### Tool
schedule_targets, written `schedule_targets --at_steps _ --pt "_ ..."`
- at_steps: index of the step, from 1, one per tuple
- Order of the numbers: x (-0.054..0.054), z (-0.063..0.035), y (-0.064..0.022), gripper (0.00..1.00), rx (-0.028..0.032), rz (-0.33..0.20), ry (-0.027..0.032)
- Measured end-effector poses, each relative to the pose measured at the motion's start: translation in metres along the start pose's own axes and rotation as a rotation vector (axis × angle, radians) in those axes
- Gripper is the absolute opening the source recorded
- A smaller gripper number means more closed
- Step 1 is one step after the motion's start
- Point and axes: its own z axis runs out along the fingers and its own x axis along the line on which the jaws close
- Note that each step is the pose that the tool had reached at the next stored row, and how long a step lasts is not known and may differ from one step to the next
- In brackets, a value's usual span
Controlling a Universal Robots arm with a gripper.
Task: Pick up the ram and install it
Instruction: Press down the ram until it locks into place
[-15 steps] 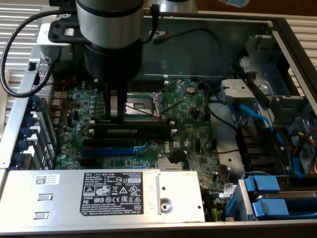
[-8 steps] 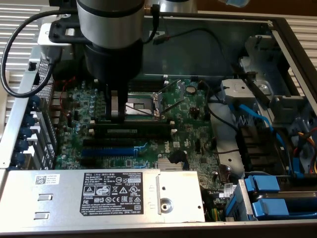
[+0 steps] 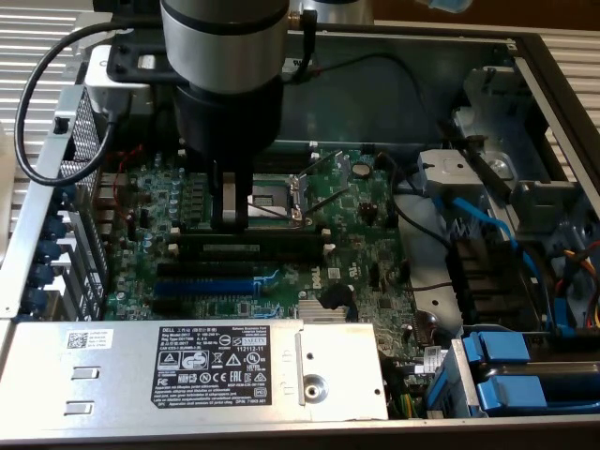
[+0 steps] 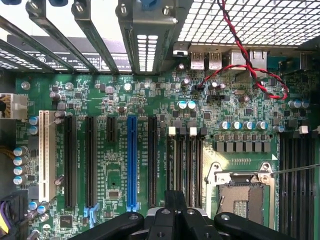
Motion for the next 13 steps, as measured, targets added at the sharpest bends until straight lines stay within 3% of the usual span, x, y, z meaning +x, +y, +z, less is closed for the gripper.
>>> schedule_targets --at_steps 13 --pt "0.0002 0.0011 -0.0025 0.11 0.0 0.0 0.0005"
